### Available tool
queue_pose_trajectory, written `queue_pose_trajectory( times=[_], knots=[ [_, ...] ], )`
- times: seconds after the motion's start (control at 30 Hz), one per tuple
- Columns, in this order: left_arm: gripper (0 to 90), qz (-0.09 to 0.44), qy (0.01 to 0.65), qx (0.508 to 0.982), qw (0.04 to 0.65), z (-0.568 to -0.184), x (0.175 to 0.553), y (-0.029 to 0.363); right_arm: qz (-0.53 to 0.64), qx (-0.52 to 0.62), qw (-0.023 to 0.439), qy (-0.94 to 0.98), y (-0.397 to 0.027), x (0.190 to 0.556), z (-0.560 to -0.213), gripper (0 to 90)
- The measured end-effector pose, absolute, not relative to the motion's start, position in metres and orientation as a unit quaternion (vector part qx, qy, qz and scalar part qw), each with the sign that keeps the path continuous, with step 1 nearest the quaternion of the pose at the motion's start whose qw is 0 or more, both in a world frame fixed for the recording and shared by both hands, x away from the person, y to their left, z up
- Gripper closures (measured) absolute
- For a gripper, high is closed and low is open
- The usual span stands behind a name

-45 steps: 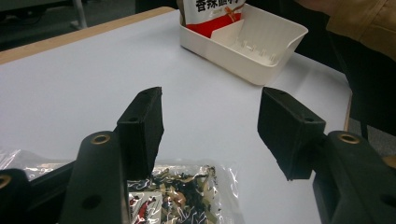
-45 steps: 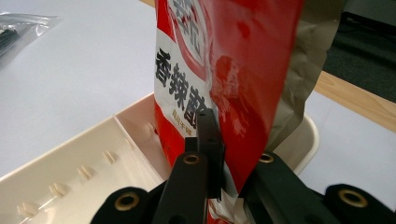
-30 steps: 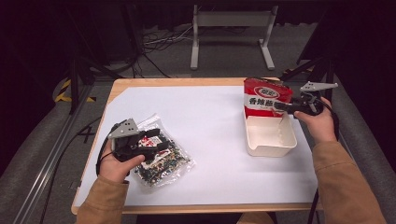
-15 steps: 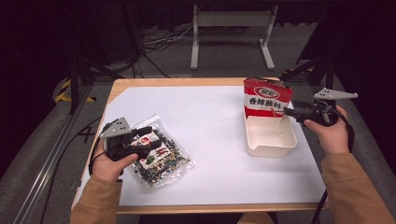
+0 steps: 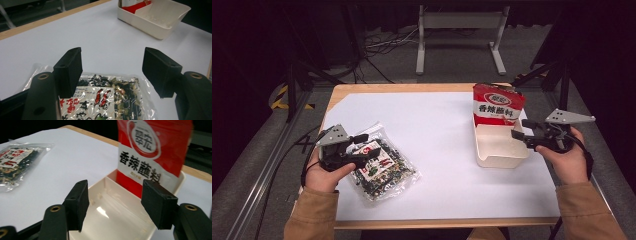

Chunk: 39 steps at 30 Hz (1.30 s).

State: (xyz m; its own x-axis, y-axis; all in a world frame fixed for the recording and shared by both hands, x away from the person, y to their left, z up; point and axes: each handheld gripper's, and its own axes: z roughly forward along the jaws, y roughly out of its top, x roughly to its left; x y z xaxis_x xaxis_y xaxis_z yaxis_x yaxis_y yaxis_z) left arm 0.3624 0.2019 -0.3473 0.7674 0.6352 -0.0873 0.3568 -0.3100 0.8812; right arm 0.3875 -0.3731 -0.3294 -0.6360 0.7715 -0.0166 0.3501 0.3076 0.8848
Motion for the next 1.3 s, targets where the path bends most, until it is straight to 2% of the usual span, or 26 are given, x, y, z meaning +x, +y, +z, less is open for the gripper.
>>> queue_pose_trajectory(
  times=[0.33, 0.6, 0.8, 1.3],
  knots=[
    [27.8, 0.154, 0.324, 0.795, 0.489, -0.348, 0.365, 0.209, 0.478, 0.326, 0.213, 0.787, -0.353, 0.368, -0.330, 39.8],
    [29.8, 0.172, 0.327, 0.797, 0.479, -0.349, 0.368, 0.215, 0.494, 0.303, 0.201, 0.790, -0.335, 0.357, -0.338, 41.4],
    [29.2, 0.209, 0.356, 0.797, 0.440, -0.353, 0.372, 0.227, 0.501, 0.287, 0.191, 0.794, -0.324, 0.352, -0.346, 44.6],
    [32.5, 0.227, 0.452, 0.753, 0.420, -0.378, 0.387, 0.273, 0.482, 0.256, 0.180, 0.818, -0.297, 0.346, -0.357, 44.4]
  ],
)
